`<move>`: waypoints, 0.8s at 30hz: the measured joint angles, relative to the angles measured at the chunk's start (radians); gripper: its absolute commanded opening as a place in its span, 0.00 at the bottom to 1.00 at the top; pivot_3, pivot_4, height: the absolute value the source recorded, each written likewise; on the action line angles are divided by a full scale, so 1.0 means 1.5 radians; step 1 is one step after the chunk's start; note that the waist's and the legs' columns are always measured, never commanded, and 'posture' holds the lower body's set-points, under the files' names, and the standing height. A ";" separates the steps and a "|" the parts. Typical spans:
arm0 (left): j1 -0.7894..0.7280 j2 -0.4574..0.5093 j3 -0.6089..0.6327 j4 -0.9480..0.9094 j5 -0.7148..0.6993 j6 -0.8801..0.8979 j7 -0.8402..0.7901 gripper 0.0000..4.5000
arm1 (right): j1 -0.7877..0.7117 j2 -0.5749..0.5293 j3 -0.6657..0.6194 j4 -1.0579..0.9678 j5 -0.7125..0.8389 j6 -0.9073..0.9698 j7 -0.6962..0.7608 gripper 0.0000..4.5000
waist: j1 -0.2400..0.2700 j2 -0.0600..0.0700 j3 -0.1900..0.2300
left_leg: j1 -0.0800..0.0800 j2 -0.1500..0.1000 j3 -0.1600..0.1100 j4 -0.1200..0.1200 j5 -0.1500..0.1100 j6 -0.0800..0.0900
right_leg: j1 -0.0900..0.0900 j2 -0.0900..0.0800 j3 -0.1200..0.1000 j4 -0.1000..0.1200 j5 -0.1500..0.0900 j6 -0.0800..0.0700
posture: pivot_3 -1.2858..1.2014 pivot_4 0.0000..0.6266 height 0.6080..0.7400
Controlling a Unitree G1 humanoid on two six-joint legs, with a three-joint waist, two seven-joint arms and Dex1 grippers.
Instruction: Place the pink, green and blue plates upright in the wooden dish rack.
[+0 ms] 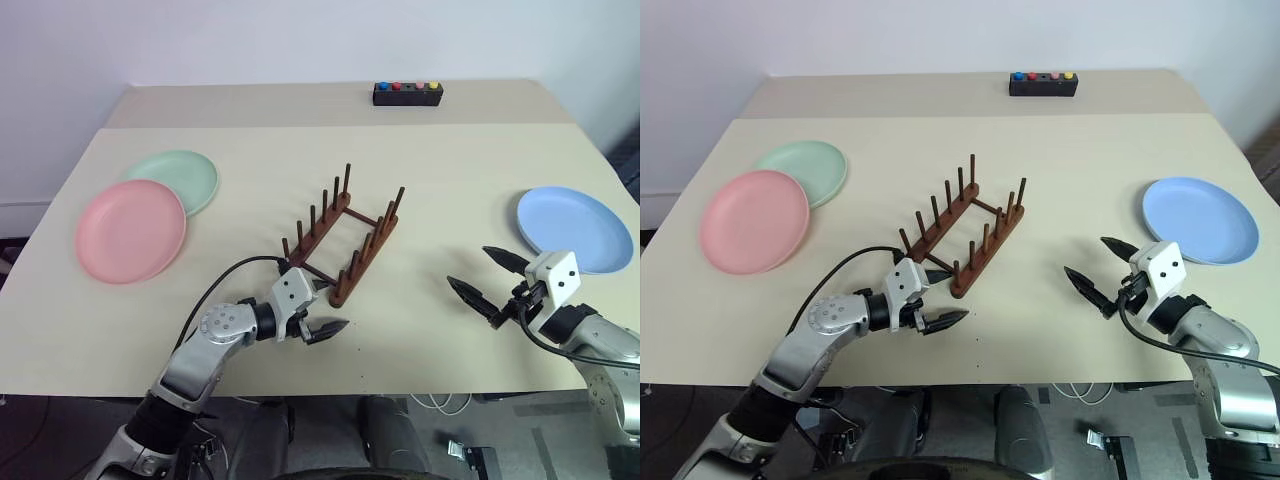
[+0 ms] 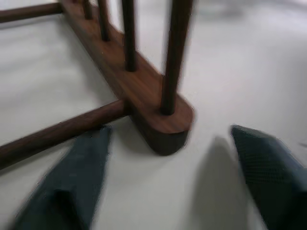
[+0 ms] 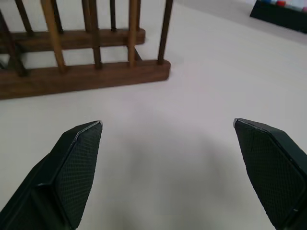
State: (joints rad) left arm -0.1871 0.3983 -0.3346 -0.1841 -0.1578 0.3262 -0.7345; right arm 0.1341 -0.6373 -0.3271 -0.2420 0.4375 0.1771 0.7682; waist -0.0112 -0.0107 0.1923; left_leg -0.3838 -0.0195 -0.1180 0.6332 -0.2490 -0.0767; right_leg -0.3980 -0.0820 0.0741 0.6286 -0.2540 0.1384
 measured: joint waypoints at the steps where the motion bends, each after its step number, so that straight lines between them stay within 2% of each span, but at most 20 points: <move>1: -0.002 -0.001 0.002 0.005 0.001 -0.002 0.002 0.51 | 0.002 0.000 0.000 -0.007 0.002 0.004 -0.002 1.00 | 0.000 0.000 0.000 | 0.000 0.000 0.000 0.000 0.000 0.000 | 0.000 0.000 0.000 0.000 0.000 0.000 | 0.52 0.24 1.00; 2: -0.003 -0.001 0.004 0.006 0.001 -0.003 0.002 0.38 | 0.004 0.000 0.000 -0.010 0.005 0.009 -0.004 1.00 | -0.001 0.000 0.000 | 0.000 0.000 0.000 0.000 0.000 0.000 | 0.001 0.000 0.000 0.000 0.000 0.000 | 0.52 0.24 1.00; 4: -0.003 -0.004 0.009 0.008 0.000 -0.003 0.004 0.19 | 0.006 0.000 0.000 -0.016 0.009 0.021 -0.010 1.00 | -0.001 0.000 0.000 | 0.000 0.000 0.000 0.000 0.000 0.000 | 0.001 0.000 0.000 -0.001 0.000 0.000 | 0.52 0.24 1.00; 14: -0.012 0.006 0.009 0.015 0.007 -0.015 -0.010 0.17 | 0.004 0.008 0.004 -0.026 0.011 0.032 -0.021 1.00 | -0.002 0.000 0.000 | 0.001 0.000 0.000 -0.001 0.000 0.000 | 0.001 0.000 0.000 0.000 0.000 0.000 | 0.52 0.24 1.00; 19: -0.059 0.050 0.007 0.063 -0.005 -0.051 -0.107 0.17 | 0.031 0.006 0.004 -0.004 0.012 0.015 0.026 1.00 | -0.001 0.000 0.000 | 0.001 0.000 0.000 -0.001 0.000 0.000 | 0.000 0.000 0.000 0.000 0.000 0.000 | 0.52 0.24 1.00; 24: -0.135 0.038 0.000 0.160 -0.010 -0.081 -0.194 0.17 | 0.077 0.004 0.010 0.020 0.004 -0.005 0.072 1.00 | -0.001 0.000 0.000 | 0.000 0.000 0.000 0.000 0.000 0.000 | 0.000 0.000 0.000 -0.001 -0.001 0.001 | 0.52 0.24 1.00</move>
State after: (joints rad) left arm -0.3900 0.4548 -0.3351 0.0558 -0.1733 0.2040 -1.0254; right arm 0.2501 -0.6308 -0.3119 -0.2126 0.4433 0.1691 0.8756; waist -0.0128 -0.0111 0.1926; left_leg -0.3838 -0.0199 -0.1180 0.6328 -0.2492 -0.0764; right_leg -0.3975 -0.0820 0.0740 0.6276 -0.2548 0.1394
